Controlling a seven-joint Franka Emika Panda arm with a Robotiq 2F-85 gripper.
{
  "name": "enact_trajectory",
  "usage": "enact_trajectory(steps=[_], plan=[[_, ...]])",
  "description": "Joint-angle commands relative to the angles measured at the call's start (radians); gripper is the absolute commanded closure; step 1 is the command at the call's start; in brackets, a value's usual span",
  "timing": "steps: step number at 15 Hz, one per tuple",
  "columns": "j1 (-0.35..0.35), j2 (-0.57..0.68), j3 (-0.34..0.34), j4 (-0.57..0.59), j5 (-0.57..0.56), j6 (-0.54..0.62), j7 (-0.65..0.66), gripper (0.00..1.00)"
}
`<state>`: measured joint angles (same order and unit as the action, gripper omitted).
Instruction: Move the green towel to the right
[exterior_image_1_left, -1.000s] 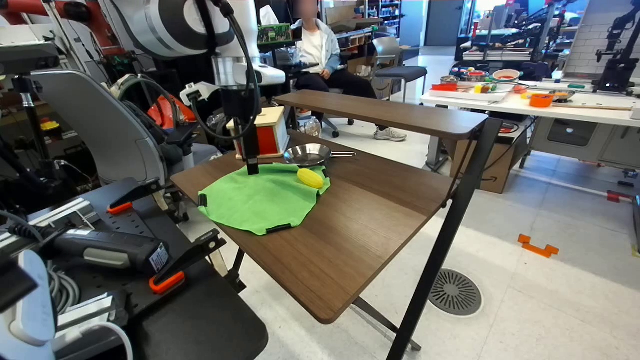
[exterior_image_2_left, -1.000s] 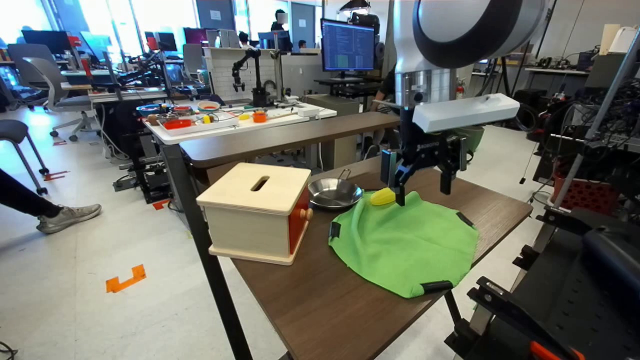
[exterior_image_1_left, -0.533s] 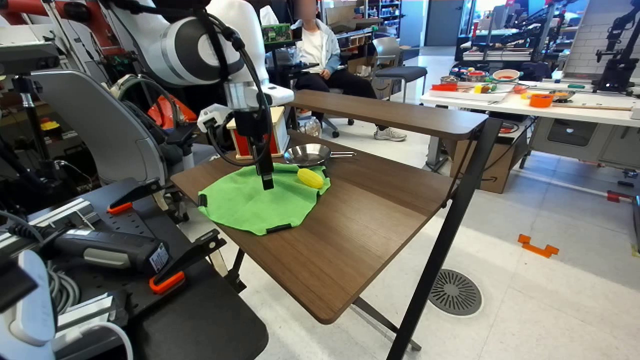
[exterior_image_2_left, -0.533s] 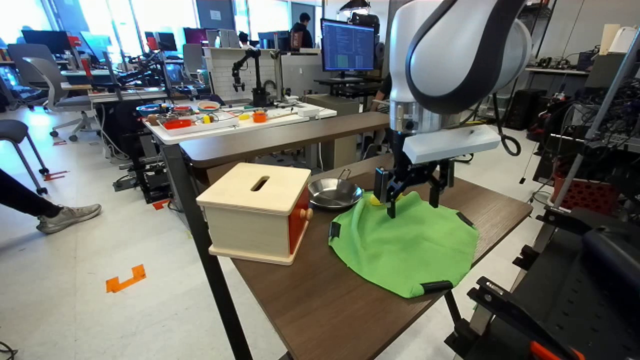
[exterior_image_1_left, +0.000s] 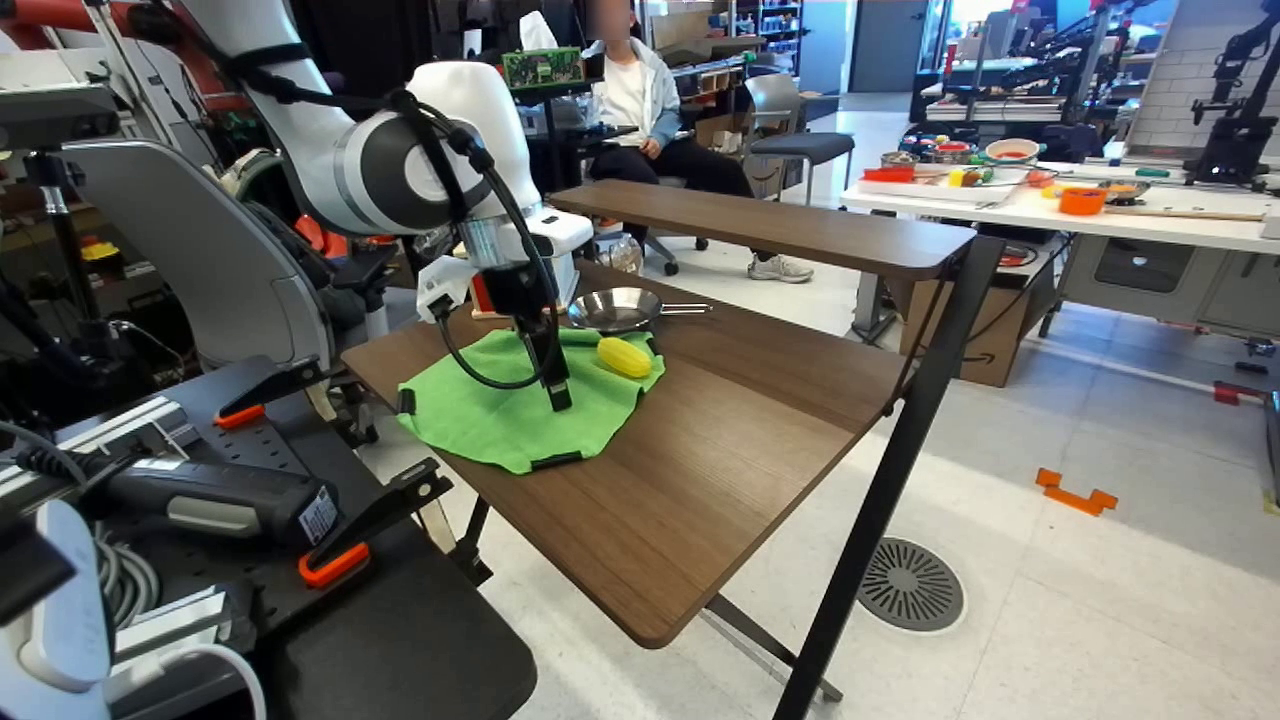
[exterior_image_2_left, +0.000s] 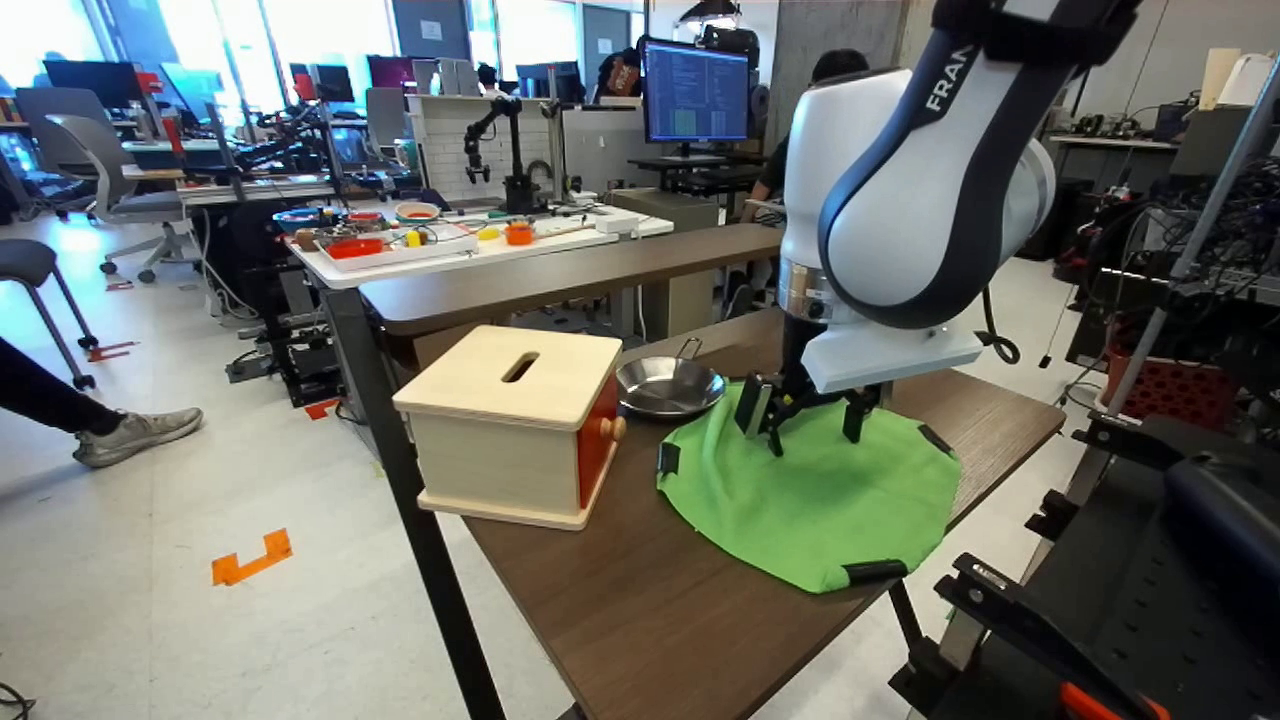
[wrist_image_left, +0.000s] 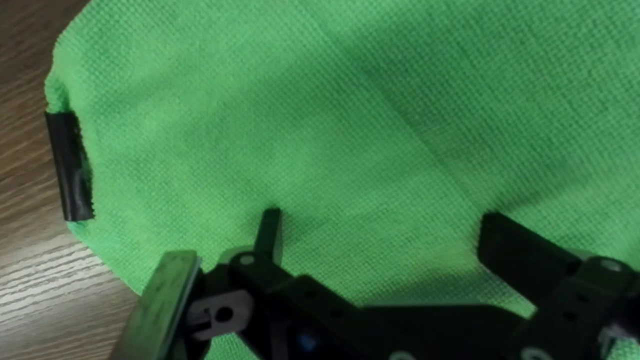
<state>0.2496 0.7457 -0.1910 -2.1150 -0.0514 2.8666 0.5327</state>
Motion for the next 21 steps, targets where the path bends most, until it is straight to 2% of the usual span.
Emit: enact_trajectory(steps=[1, 5, 9, 21], plan=[[0.028, 0.03, -0.043, -0.001, 0.023, 0.043, -0.02, 0.0], [-0.002, 0.026, -0.053, -0.007, 0.032, 0.033, -0.038, 0.0], [-0.059, 0.033, -0.047, 0.011, 0.052, -0.003, -0.067, 0.0], [-0.269, 0.02, 0.0, 0.07, 0.171, -0.079, -0.173, 0.0]])
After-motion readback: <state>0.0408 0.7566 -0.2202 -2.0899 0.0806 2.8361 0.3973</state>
